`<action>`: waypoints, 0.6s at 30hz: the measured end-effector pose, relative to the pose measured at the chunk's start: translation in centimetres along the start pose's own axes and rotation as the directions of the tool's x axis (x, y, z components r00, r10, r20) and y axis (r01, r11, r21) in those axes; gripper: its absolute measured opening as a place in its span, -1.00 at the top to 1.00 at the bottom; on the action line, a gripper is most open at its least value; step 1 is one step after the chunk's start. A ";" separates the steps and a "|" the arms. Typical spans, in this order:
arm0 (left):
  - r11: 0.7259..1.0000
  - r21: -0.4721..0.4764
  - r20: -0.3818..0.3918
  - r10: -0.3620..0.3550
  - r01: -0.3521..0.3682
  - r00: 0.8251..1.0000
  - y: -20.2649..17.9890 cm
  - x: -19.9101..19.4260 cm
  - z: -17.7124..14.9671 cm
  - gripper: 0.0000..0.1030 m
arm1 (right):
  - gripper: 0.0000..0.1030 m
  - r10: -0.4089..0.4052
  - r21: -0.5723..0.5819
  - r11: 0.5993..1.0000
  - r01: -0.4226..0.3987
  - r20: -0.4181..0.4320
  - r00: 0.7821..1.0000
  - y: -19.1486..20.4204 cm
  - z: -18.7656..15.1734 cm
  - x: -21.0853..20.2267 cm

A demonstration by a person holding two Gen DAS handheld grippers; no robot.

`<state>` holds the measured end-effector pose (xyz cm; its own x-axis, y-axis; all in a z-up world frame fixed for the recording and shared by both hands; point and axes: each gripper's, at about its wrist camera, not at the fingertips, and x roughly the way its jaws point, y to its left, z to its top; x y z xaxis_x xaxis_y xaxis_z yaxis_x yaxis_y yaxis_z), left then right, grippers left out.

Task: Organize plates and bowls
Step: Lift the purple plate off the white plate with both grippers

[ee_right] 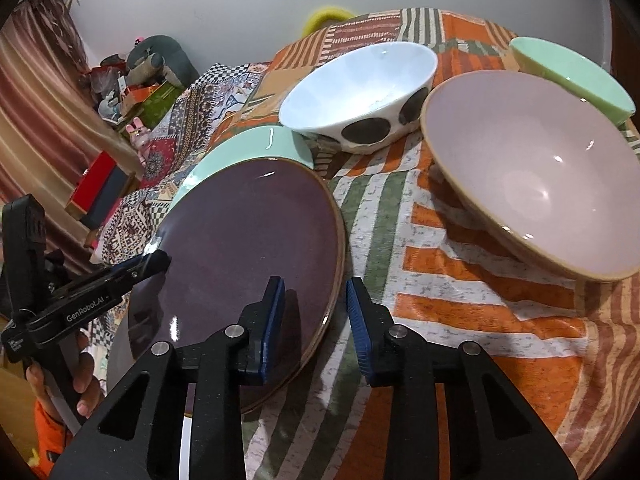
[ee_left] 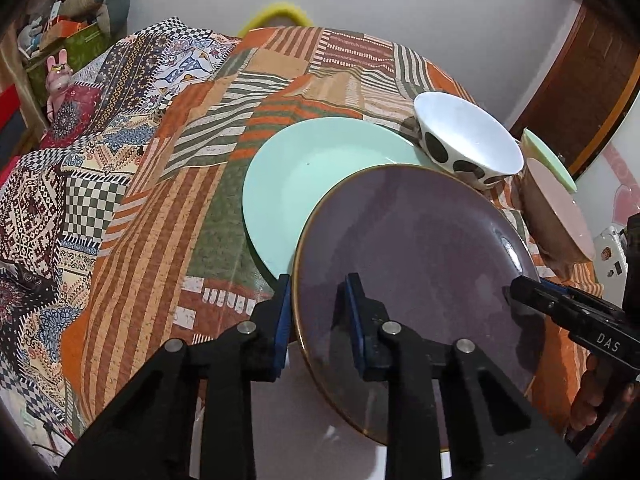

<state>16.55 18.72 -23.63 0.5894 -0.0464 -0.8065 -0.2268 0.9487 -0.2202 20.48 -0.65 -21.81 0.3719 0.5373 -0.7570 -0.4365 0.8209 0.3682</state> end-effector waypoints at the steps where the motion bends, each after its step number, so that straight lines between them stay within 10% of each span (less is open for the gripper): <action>1: 1.000 0.002 -0.003 0.004 -0.004 1.000 -0.1 0.0 0.0 0.50 | 0.46 -0.001 -0.006 1.000 0.001 0.001 1.000 0.2 0.0 0.1; 18: 1.000 0.022 0.038 0.010 -0.011 0.999 -1.8 -3.0 -0.1 0.51 | 0.49 -0.051 -0.034 0.998 0.052 0.037 0.998 1.0 0.4 -1.8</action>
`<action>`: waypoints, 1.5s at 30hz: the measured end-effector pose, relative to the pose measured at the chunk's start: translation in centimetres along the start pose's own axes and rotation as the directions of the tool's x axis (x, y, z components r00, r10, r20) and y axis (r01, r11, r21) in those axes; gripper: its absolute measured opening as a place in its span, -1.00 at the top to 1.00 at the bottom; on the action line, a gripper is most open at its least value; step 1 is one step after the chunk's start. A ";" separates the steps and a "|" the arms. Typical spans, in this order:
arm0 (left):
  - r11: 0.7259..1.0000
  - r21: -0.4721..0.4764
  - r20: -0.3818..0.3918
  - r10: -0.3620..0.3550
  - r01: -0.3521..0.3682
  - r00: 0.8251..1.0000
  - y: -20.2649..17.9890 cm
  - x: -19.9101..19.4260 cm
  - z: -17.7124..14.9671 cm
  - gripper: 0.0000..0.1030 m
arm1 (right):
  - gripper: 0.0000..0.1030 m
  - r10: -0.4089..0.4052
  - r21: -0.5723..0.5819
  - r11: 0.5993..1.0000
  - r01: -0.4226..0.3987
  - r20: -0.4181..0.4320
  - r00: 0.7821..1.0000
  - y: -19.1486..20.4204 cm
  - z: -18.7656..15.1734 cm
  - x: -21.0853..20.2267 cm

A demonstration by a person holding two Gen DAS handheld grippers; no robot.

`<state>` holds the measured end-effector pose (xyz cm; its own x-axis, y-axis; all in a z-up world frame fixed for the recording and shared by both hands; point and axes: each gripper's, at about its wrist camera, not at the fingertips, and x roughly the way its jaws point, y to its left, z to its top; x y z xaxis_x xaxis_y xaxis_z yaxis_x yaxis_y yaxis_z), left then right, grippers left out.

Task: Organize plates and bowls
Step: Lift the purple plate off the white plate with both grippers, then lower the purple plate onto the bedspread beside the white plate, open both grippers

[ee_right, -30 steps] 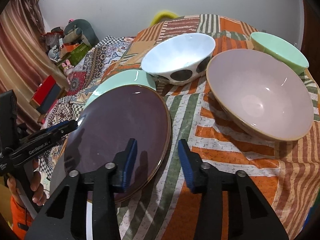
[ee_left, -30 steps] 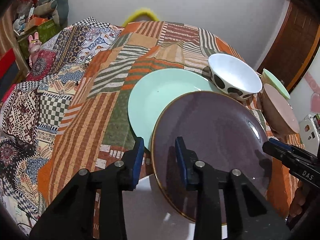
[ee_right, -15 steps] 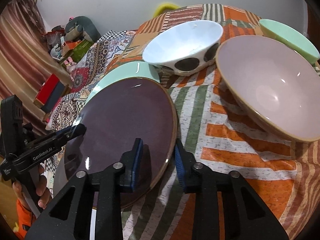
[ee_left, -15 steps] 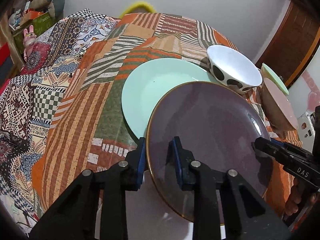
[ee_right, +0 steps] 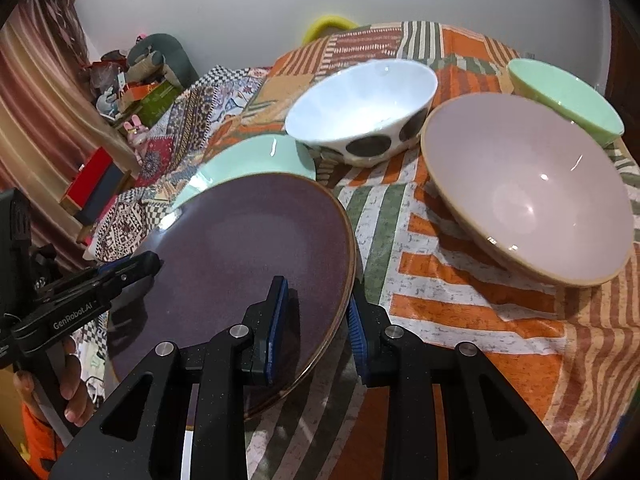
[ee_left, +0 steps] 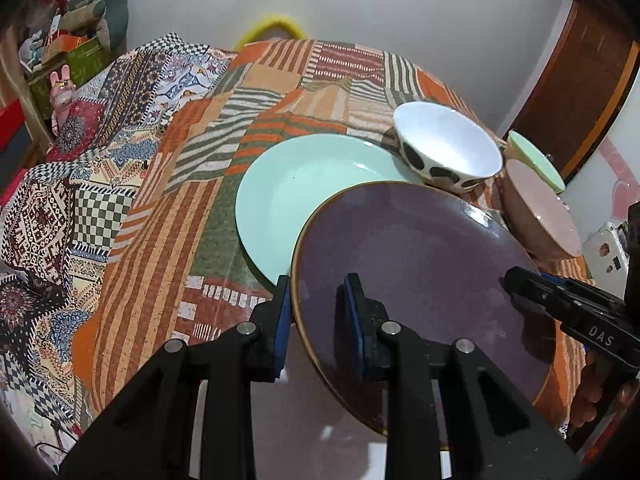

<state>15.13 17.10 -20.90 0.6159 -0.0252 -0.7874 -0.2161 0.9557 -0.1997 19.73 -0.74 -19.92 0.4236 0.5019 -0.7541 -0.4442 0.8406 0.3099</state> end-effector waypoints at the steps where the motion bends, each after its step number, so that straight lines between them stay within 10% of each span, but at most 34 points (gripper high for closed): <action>1: 1.000 0.000 0.006 -0.001 0.001 1.000 -0.1 -0.3 0.0 0.51 | 0.49 0.002 0.000 1.000 -0.002 0.006 1.000 0.0 0.0 -0.3; 26: 0.993 0.110 0.116 -0.065 0.052 0.991 -7.4 -9.9 -2.0 0.51 | 0.49 -0.004 0.004 1.000 0.003 0.176 0.984 -0.7 -2.1 -9.8; 45: 0.977 0.188 0.022 -0.103 0.097 0.994 -13.3 -9.4 -5.1 0.50 | 0.49 -0.058 0.072 0.996 0.045 0.191 0.980 -4.4 -6.8 -13.3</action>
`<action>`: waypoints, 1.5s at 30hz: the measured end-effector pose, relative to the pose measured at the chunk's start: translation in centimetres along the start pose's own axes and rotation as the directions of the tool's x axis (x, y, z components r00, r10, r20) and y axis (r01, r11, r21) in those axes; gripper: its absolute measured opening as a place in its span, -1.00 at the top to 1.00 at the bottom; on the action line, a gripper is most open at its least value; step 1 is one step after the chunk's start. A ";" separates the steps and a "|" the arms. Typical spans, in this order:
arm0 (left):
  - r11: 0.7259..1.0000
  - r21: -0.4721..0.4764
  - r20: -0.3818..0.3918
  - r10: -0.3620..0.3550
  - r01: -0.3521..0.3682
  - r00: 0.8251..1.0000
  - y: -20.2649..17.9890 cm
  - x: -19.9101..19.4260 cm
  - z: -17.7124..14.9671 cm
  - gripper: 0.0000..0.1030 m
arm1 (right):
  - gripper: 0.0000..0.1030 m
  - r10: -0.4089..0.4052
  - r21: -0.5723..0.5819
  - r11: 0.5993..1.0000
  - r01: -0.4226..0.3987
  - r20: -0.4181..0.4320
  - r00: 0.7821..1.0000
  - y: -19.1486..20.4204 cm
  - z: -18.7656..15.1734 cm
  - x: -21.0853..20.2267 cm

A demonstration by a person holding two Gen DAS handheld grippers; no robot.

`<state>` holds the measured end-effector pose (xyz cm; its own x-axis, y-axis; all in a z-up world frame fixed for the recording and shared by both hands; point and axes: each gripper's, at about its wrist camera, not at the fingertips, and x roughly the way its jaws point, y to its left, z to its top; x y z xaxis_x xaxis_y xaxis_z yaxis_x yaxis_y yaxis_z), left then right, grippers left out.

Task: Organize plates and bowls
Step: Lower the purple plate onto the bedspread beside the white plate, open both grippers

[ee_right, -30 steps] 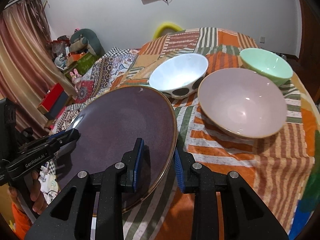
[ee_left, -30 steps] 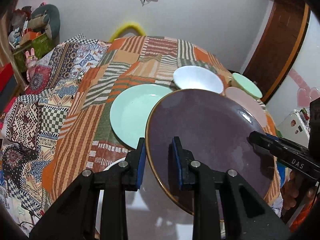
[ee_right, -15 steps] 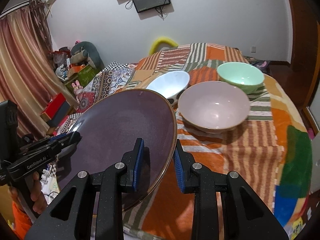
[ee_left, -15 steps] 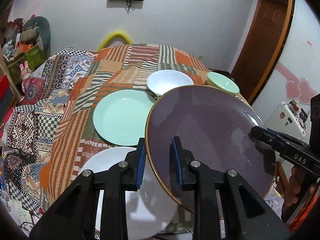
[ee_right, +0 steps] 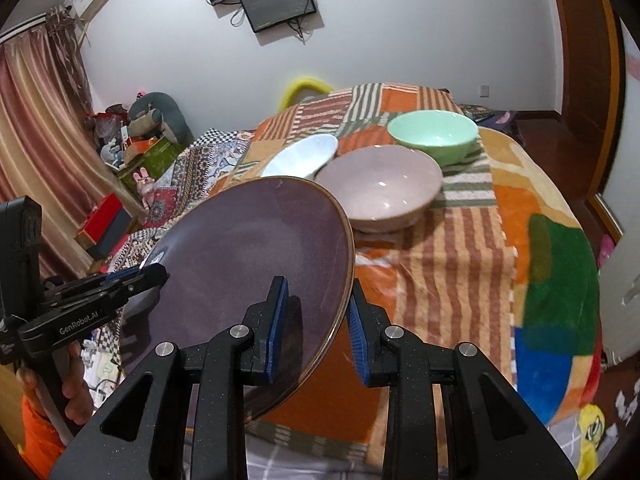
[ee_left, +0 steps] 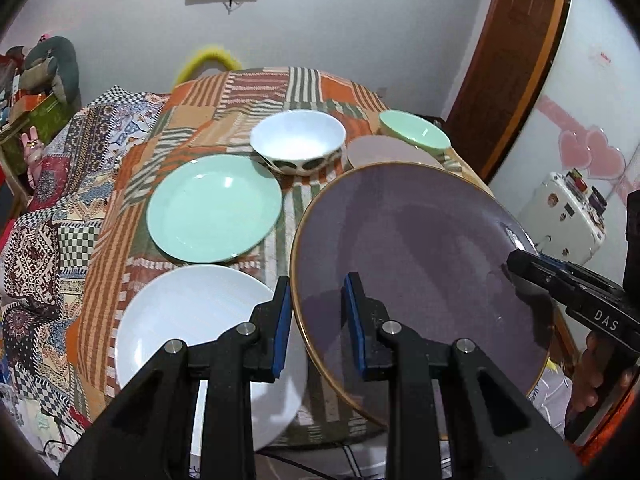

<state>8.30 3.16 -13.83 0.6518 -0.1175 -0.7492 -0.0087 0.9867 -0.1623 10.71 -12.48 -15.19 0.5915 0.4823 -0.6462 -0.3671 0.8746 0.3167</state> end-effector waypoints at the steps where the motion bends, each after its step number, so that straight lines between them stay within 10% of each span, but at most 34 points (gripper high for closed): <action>1: 1.000 0.004 -0.009 -0.003 0.003 1.000 -0.2 0.2 -0.1 0.50 | 0.49 -0.002 0.006 1.000 0.002 -0.002 1.000 -0.3 -0.2 0.0; 45: 1.000 -0.001 -0.303 0.016 -0.017 0.953 -1.7 11.0 -2.0 0.50 | 0.49 -0.019 0.130 0.990 0.044 -0.192 0.981 -6.6 -4.1 4.7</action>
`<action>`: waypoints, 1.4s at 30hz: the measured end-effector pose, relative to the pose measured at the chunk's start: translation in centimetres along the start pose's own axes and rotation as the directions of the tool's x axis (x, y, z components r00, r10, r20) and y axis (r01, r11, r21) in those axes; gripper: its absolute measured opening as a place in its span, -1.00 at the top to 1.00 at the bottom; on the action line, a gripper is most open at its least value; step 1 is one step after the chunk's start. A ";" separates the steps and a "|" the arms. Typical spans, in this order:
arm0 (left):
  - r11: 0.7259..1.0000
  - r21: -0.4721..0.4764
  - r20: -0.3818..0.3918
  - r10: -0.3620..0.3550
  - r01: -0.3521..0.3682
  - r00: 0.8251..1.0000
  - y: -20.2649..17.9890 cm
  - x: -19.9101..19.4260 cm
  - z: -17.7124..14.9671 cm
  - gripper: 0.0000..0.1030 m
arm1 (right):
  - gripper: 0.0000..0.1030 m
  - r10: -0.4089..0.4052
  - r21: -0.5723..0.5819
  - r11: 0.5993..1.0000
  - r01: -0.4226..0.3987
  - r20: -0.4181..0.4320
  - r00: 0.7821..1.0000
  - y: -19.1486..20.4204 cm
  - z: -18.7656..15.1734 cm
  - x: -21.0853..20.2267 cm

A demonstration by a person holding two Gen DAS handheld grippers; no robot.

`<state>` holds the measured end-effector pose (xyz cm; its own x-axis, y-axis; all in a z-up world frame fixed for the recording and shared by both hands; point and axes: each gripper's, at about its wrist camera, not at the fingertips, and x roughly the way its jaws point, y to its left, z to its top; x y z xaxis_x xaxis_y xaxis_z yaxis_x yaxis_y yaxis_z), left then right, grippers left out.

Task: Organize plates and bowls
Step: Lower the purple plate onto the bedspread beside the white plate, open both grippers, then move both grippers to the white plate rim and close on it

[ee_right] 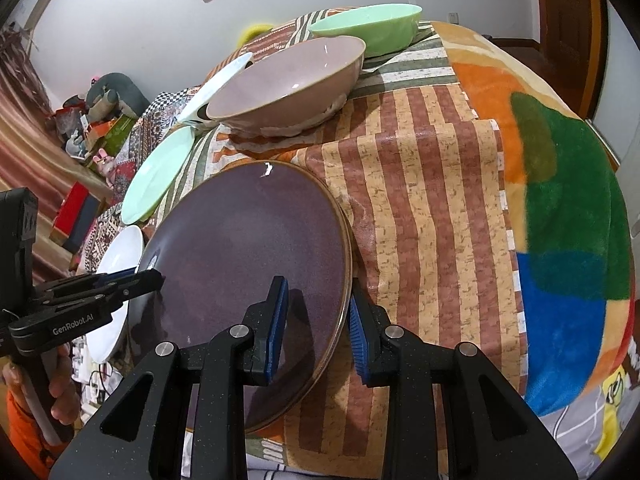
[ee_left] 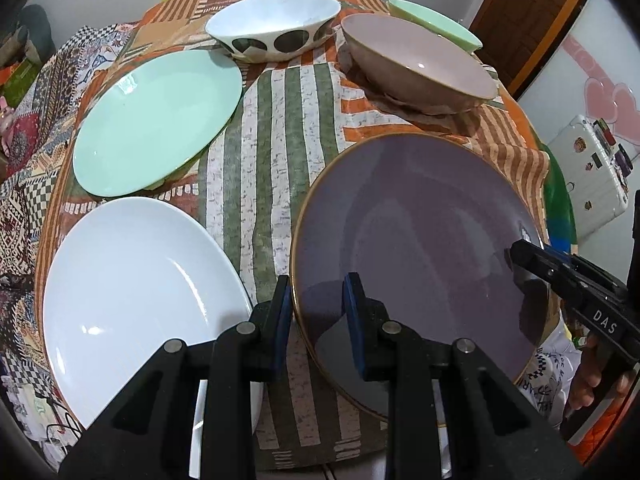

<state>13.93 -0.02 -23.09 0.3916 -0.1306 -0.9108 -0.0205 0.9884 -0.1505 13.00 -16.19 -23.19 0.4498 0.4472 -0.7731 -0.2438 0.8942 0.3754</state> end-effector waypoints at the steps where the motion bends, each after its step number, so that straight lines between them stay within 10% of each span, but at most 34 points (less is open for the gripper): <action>1: 1.000 -0.004 -0.002 -0.001 0.001 1.000 0.1 0.1 0.0 0.50 | 0.49 -0.005 -0.004 1.000 0.005 0.001 1.000 0.0 -0.1 0.0; 23: 1.000 -0.015 0.112 -0.008 0.009 0.994 0.8 -4.6 -0.6 0.50 | 0.44 -0.057 -0.002 0.998 0.057 0.076 0.995 0.7 0.3 -3.4; 42: 0.997 -0.061 0.433 0.065 -0.043 0.899 4.5 -17.4 -3.5 0.07 | 0.10 0.058 -0.191 0.981 -0.011 0.243 0.968 9.1 2.2 -7.3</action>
<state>3.83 6.42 -9.21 0.7493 -0.0191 -0.6619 -0.0933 0.9866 -0.1342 9.36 -11.25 -13.00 0.6303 0.4898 -0.6023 -0.4085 0.8690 0.2792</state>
